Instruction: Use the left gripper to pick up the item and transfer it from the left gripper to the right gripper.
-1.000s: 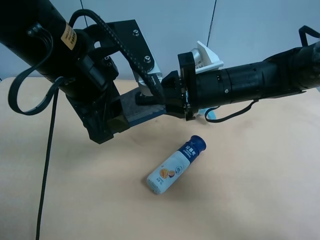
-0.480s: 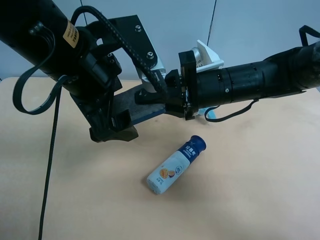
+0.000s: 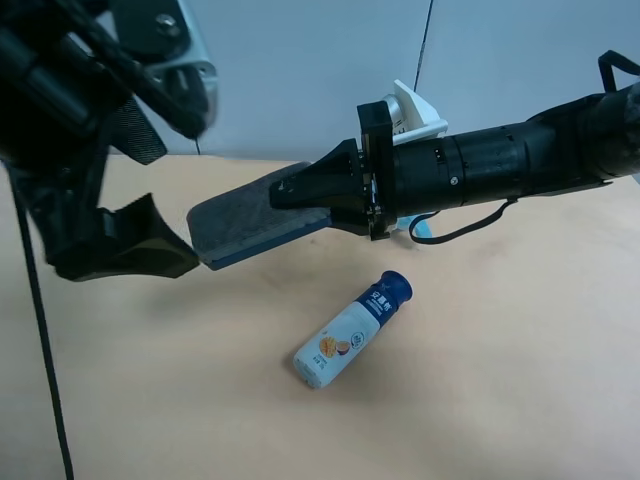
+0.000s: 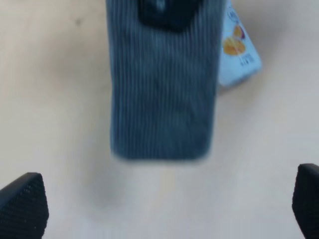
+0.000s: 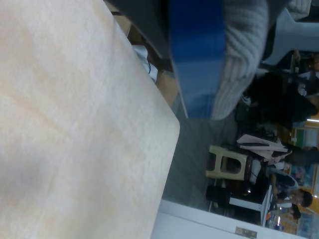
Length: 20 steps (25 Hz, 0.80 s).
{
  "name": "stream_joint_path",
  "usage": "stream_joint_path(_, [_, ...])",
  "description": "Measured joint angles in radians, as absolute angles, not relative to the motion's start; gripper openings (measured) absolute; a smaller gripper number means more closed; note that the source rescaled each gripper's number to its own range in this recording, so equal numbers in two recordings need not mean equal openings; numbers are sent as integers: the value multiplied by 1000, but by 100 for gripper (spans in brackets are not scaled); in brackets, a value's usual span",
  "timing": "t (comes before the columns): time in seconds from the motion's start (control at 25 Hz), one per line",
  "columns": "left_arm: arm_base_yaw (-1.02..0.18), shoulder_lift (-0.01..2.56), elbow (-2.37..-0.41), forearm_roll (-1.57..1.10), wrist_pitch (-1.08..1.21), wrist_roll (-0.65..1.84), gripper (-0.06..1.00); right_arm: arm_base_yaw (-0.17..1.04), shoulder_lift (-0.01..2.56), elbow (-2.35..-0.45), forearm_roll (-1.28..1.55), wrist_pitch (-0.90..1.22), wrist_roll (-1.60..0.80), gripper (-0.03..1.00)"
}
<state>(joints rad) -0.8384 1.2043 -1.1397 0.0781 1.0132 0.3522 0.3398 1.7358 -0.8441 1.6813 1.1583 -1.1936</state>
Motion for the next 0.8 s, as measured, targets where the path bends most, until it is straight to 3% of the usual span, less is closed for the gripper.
stream_joint_path(0.44, [-838,946,-1109,242,1165,23,99,340,1736,-844,1669,1158,-1194,1])
stream_joint_path(0.8, [-838,585,-786,210,1171,-40,99,340,1736,-844,1629,1158,-1185,1])
